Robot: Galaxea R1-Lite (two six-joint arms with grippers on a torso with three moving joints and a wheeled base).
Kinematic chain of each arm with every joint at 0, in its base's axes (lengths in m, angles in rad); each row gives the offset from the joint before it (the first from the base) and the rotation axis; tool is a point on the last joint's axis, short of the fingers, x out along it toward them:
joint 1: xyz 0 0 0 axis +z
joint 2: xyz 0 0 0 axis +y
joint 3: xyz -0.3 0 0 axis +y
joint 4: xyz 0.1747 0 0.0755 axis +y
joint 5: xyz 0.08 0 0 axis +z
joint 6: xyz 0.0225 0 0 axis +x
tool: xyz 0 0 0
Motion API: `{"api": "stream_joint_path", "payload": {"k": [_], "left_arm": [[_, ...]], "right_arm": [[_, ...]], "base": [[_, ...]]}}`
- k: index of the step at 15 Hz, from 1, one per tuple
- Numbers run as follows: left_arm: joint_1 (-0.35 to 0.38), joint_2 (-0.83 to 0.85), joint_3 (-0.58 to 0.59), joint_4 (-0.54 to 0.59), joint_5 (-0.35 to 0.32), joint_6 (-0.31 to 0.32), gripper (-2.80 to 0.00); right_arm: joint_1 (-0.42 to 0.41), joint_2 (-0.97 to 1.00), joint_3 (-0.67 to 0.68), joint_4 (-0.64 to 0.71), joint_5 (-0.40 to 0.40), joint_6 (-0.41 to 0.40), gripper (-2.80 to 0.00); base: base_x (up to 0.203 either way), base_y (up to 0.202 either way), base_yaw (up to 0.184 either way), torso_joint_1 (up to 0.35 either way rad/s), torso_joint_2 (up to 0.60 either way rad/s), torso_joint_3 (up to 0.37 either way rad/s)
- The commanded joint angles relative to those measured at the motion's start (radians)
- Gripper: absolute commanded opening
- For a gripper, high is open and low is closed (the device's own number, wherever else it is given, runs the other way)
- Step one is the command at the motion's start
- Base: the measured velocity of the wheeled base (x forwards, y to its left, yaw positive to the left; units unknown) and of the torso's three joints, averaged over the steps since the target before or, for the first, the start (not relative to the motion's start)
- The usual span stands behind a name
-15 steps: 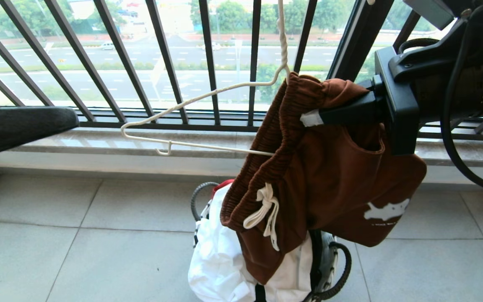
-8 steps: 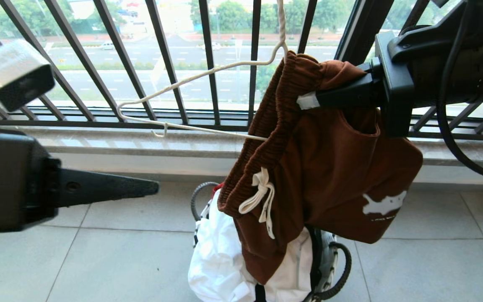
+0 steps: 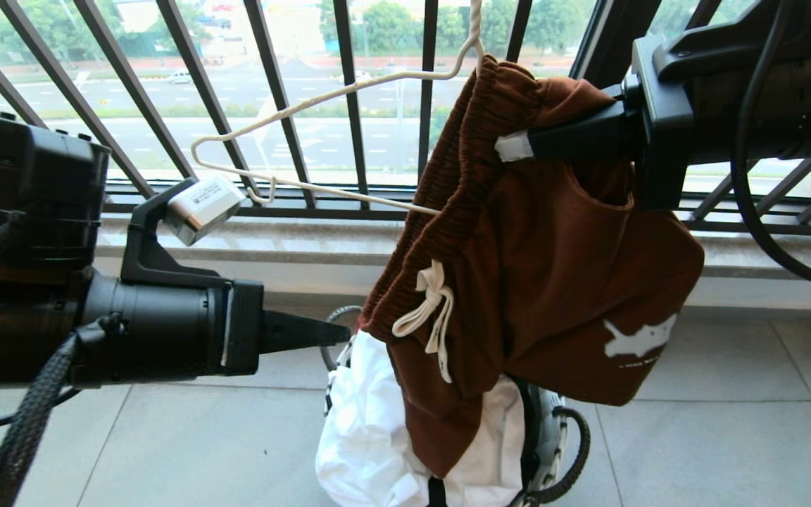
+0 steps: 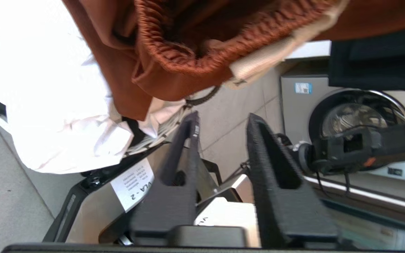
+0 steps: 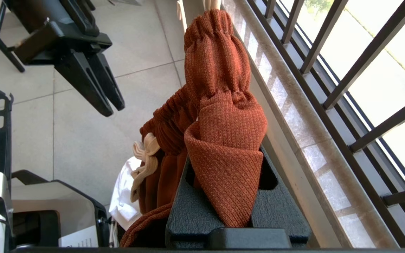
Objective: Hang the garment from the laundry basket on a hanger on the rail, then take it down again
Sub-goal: Hang the clothes on the clothes rack
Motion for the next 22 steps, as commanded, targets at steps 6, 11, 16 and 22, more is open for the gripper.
{"api": "stream_joint_path", "payload": {"k": [6, 11, 16, 22], "left_arm": [[0.002, 0.1, 0.007, -0.009, 0.08, -0.002, 0.0], [0.007, 0.123, 0.043, -0.168, 0.122, -0.069, 0.0], [0.015, 0.094, 0.072, -0.206, 0.119, -0.074, 0.0], [0.016, 0.094, 0.139, -0.35, 0.119, -0.074, 0.0]], "right_arm": [[0.001, -0.008, 0.006, 0.0, 0.004, -0.001, -2.8], [0.001, -0.025, 0.007, 0.001, 0.006, -0.001, -2.8], [-0.018, -0.024, 0.011, 0.002, 0.007, 0.0, -2.8], [-0.026, -0.023, 0.012, 0.002, 0.009, 0.001, -2.8]], "base": [[0.0, 0.0, 0.0, 0.0, 0.0, 0.0], [0.0, 0.0, 0.0, 0.0, 0.0, 0.0], [0.0, 0.0, 0.0, 0.0, 0.0, 0.0], [0.0, 0.0, 0.0, 0.0, 0.0, 0.0]]}}
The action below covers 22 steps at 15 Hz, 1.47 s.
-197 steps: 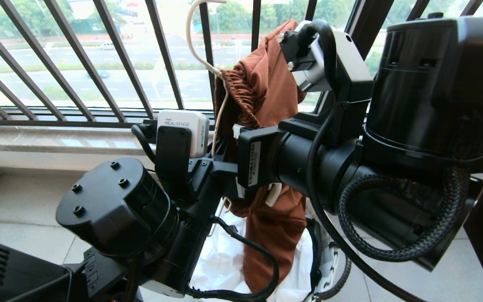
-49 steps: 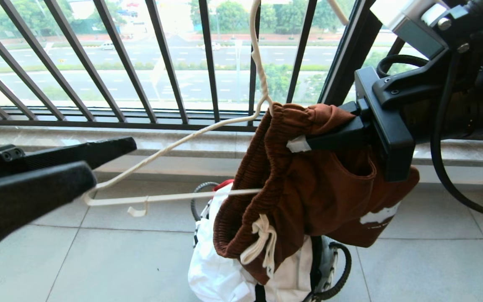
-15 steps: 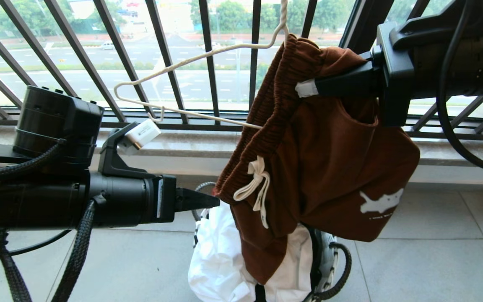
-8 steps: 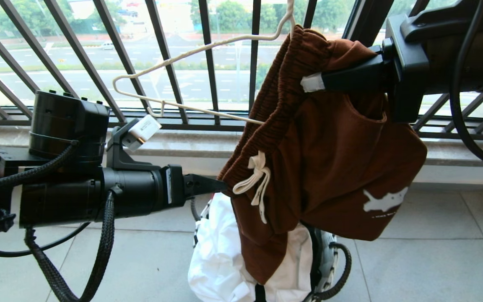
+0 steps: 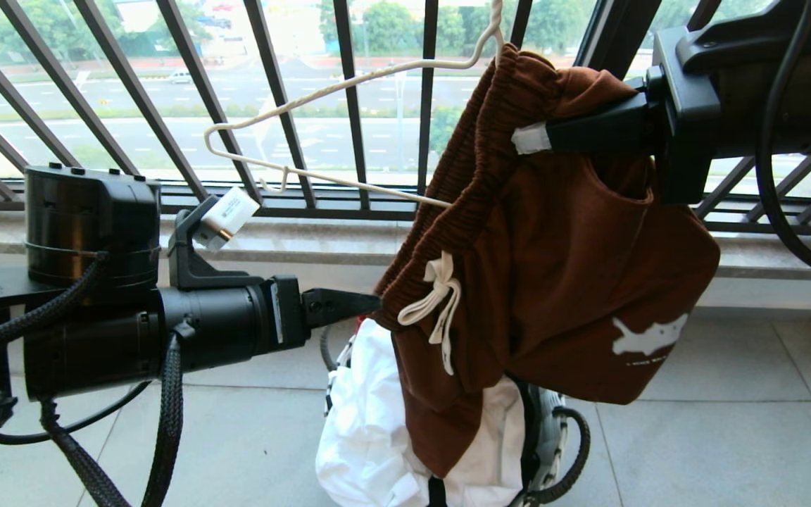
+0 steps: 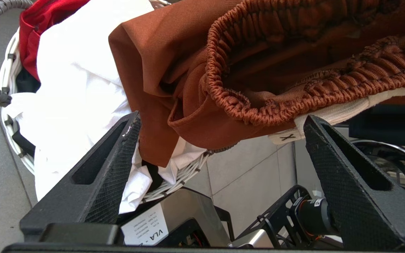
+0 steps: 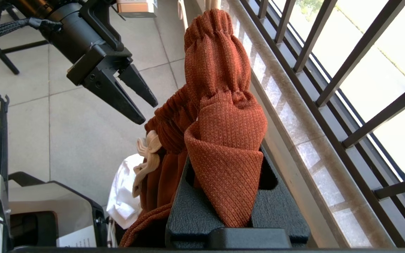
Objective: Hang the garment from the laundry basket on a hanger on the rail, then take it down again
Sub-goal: Hang the clothes on the clothes rack
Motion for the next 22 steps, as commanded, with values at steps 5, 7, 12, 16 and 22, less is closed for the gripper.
{"api": "stream_joint_path", "payload": {"k": [5, 7, 12, 16, 22], "left_arm": [[0.036, 0.055, 0.008, -0.052, 0.004, -0.016, 0.0], [0.035, 0.066, 0.01, -0.052, 0.002, -0.016, 0.0], [0.047, 0.032, 0.034, -0.095, -0.003, -0.021, 0.0], [0.055, 0.054, 0.046, -0.165, 0.002, -0.025, 0.0], [0.052, 0.14, 0.056, -0.183, 0.0, -0.031, 0.0]], "right_arm": [[0.001, -0.007, 0.015, 0.002, 0.007, -0.006, -2.8], [0.004, -0.018, 0.02, 0.0, 0.01, -0.006, -2.8], [-0.003, -0.009, 0.023, 0.0, 0.017, -0.006, -2.8], [0.002, -0.008, 0.035, -0.046, 0.022, -0.005, -2.8], [0.039, -0.009, 0.063, -0.096, 0.023, -0.003, -2.8]], "base": [[0.0, 0.0, 0.0, 0.0, 0.0, 0.0], [0.0, 0.0, 0.0, 0.0, 0.0, 0.0], [0.0, 0.0, 0.0, 0.0, 0.0, 0.0], [0.0, 0.0, 0.0, 0.0, 0.0, 0.0], [0.0, 0.0, 0.0, 0.0, 0.0, 0.0]]}}
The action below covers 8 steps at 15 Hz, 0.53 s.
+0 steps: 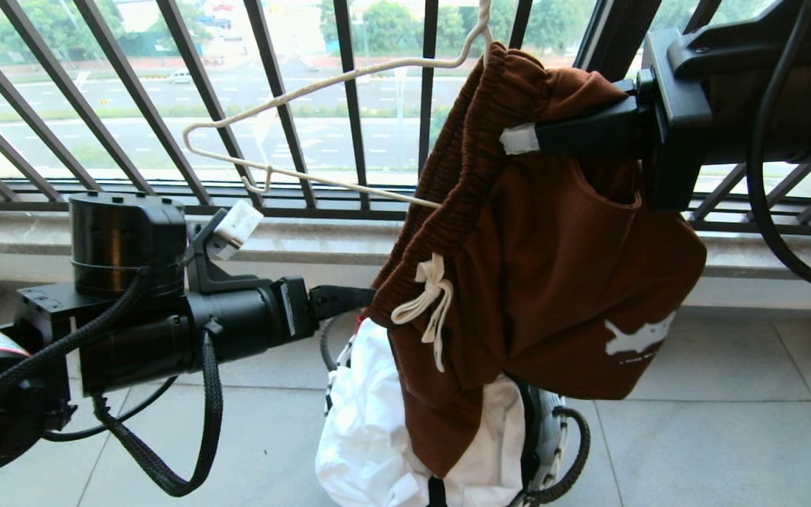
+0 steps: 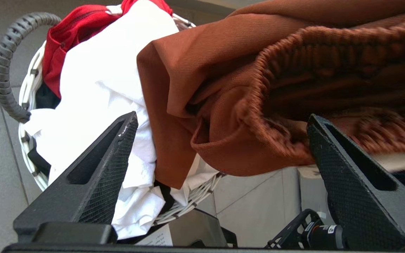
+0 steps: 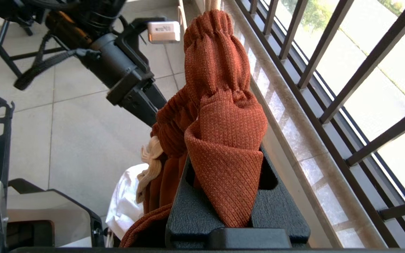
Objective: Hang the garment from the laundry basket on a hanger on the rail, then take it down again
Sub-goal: Hang the clothes on the clothes rack
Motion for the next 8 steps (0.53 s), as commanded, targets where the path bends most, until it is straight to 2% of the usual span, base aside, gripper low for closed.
{"api": "stream_joint_path", "payload": {"k": [1, 5, 8], "left_arm": [[-0.003, 0.059, -0.003, -0.004, -0.001, -0.018, 0.0], [-0.001, 0.065, -0.005, -0.005, -0.001, -0.022, 0.0], [-0.005, 0.063, 0.011, -0.057, -0.004, -0.028, 0.0]], "right_arm": [[0.026, -0.004, 0.001, 0.0, 0.004, -0.002, -2.8], [0.062, -0.009, 0.001, 0.0, 0.003, -0.002, -2.8], [0.088, -0.009, 0.001, 0.0, 0.002, -0.002, -2.8]], "base": [[0.0, 0.0, 0.0, 0.0, 0.0, 0.0], [0.0, 0.0, 0.0, 0.0, 0.0, 0.0], [0.0, 0.0, 0.0, 0.0, 0.0, 0.0]]}}
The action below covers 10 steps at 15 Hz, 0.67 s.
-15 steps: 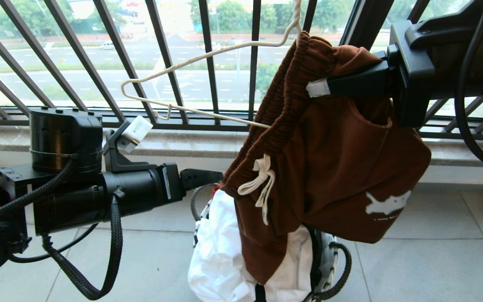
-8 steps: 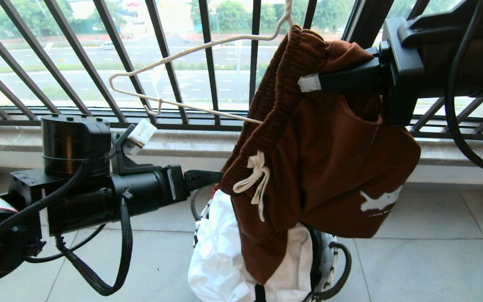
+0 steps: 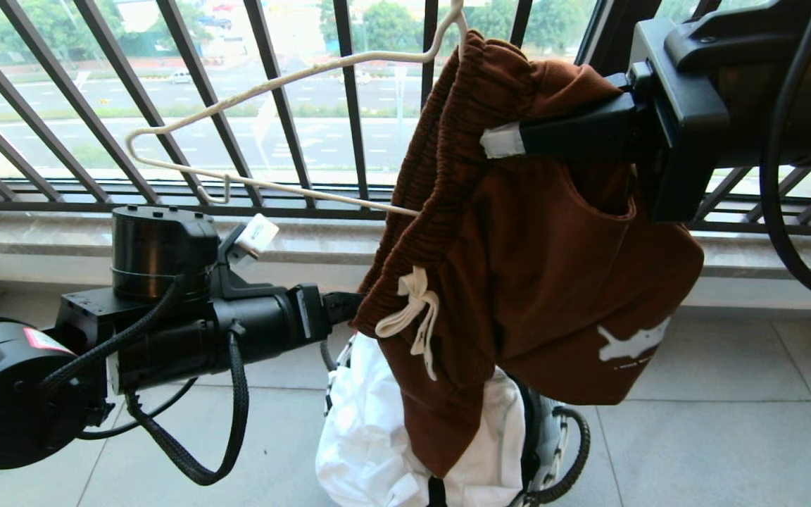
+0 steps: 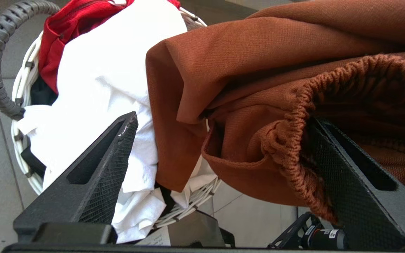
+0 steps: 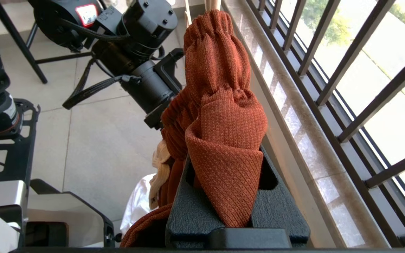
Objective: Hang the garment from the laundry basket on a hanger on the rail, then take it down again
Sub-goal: Hang the clothes on the clothes rack
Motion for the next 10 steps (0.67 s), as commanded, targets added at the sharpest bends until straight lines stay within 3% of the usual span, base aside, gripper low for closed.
{"api": "stream_joint_path", "payload": {"k": [1, 3, 4, 5, 10], "left_arm": [[-0.008, 0.001, 0.011, -0.012, -0.003, -0.005, 0.0], [-0.008, 0.005, 0.013, -0.012, -0.001, -0.003, 0.0], [-0.008, 0.005, 0.013, -0.012, -0.001, -0.003, -2.26], [-0.008, 0.004, 0.013, -0.012, 0.001, 0.0, -2.8], [-0.004, -0.003, 0.01, -0.014, 0.007, 0.006, -2.8]], "right_arm": [[0.016, 0.001, 0.0, 0.001, 0.003, -0.003, -2.8], [0.019, 0.002, -0.001, 0.001, 0.0, -0.004, -2.8], [0.019, 0.001, 0.0, 0.001, -0.001, -0.004, -2.8], [0.018, 0.0, 0.0, 0.001, -0.003, -0.004, -2.8], [0.011, -0.005, 0.003, 0.002, -0.005, -0.004, -2.8]], "base": [[0.0, 0.0, 0.0, 0.0, 0.0, 0.0], [0.0, 0.0, 0.0, 0.0, 0.0, 0.0], [0.0, 0.0, 0.0, 0.0, 0.0, 0.0], [0.0, 0.0, 0.0, 0.0, 0.0, 0.0], [0.0, 0.0, 0.0, 0.0, 0.0, 0.0]]}}
